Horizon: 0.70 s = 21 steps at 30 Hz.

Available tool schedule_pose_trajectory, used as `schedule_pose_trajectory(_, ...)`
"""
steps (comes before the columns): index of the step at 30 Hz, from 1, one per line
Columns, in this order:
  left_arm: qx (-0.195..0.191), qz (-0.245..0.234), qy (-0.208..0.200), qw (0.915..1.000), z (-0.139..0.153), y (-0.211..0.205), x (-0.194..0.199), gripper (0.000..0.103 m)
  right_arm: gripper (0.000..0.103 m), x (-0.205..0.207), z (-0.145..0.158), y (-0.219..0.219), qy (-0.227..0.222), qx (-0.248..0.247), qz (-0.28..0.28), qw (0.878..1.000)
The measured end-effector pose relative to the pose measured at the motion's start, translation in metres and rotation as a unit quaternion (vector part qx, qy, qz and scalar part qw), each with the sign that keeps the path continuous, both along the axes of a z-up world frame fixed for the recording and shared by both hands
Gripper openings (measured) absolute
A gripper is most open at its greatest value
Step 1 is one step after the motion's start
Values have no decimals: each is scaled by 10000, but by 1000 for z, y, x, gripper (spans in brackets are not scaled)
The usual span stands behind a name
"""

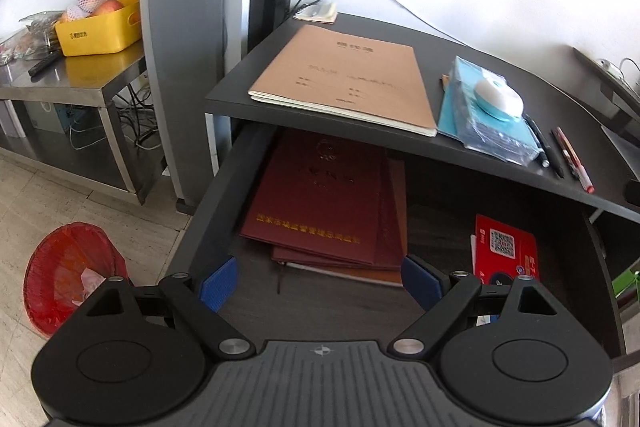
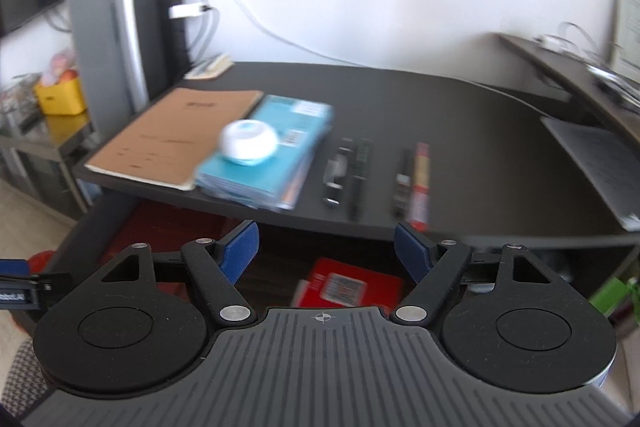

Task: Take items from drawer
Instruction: 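Move both open grippers back down to the open drawer's front panel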

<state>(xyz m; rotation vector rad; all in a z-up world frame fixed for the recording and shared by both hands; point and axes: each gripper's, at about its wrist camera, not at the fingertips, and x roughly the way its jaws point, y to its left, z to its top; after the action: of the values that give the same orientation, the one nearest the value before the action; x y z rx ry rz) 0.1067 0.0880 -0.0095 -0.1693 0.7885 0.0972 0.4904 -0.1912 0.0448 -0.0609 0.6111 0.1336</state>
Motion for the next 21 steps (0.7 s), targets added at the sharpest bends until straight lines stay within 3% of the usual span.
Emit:
schedule_pose_trajectory(7, 171, -94, -44, 9998, -2, -14, -15, 88, 81, -40, 0, -28, -47, 134, -279, 9995)
schedule_pose_trajectory(21, 262, -87, 27, 9996, -4, -22, -49, 89, 91, -92, -15, -14, 277, 231, -507, 9981)
